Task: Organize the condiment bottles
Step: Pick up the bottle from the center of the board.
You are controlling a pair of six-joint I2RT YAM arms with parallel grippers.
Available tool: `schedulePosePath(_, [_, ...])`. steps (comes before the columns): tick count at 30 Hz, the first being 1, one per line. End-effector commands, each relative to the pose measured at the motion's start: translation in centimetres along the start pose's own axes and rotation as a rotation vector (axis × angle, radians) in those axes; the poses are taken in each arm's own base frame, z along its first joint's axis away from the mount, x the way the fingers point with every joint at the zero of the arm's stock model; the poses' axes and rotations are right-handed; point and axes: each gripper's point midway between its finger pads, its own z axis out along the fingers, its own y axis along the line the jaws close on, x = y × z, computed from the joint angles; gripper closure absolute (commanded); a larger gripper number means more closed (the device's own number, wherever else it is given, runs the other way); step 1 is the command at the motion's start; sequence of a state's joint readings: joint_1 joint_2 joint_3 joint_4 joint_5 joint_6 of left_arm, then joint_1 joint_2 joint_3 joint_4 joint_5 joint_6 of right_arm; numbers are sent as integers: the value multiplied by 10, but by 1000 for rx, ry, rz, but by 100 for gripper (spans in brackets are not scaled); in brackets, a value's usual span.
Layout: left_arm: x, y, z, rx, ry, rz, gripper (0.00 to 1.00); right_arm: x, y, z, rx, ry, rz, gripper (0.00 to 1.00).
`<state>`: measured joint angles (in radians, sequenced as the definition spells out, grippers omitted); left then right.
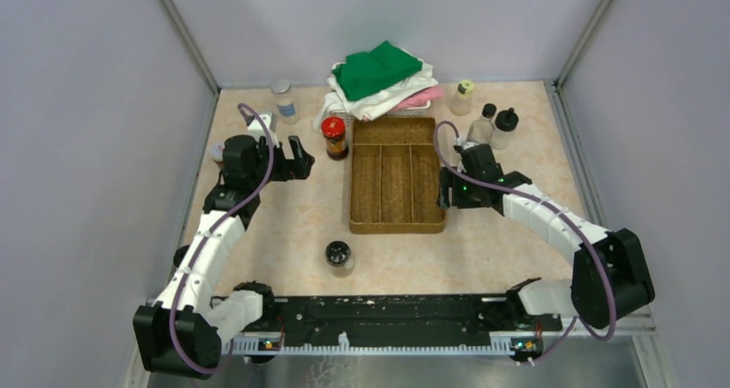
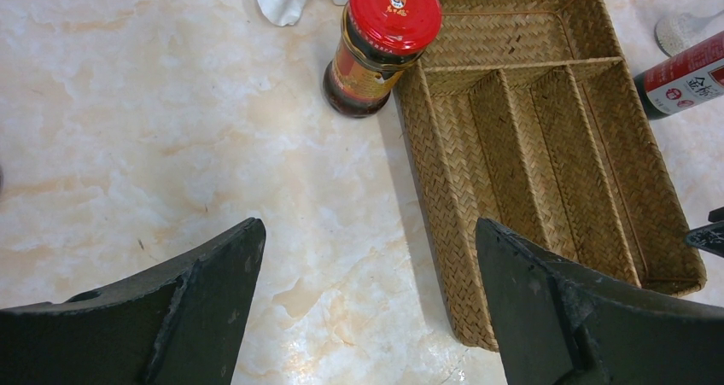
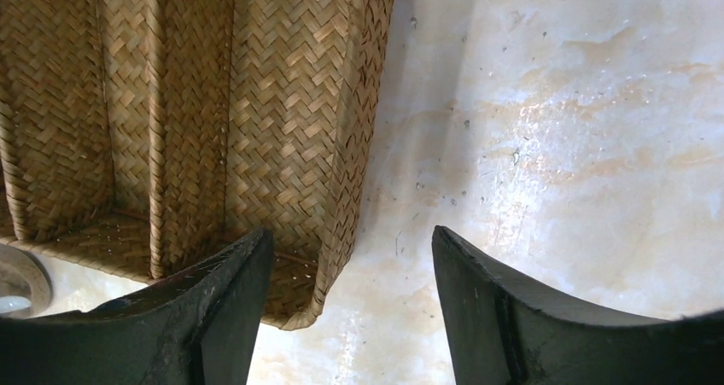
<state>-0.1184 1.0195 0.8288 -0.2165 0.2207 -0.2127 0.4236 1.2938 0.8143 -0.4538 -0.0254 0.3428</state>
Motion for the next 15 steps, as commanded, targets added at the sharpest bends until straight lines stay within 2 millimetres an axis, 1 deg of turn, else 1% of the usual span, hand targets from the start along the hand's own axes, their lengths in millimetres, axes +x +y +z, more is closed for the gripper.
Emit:
schedulePosePath(1, [-12, -4, 1, 24, -49, -1, 1, -23, 15, -5, -22, -60, -17, 33])
schedulePosePath(3, [-12, -4, 0, 25, -50, 0, 1, -27, 18, -7, -29, -74, -21, 32])
schedulePosePath(7, [-12, -5, 1, 27, -49, -2, 1, -44, 25, -16, -46, -113, -40, 25])
schedulePosePath(11, [-13, -6, 1, 33, -50, 1, 1, -60, 33, -26, -63, -148, -66, 24])
schedulePosePath(13, [-12, -7, 1, 39, -46, 5, 1, -70, 36, -34, -66, -177, -73, 23])
schedulePosePath(15, [-13, -8, 1, 49, -47, 10, 1, -83, 33, -46, -41, -225, -78, 23])
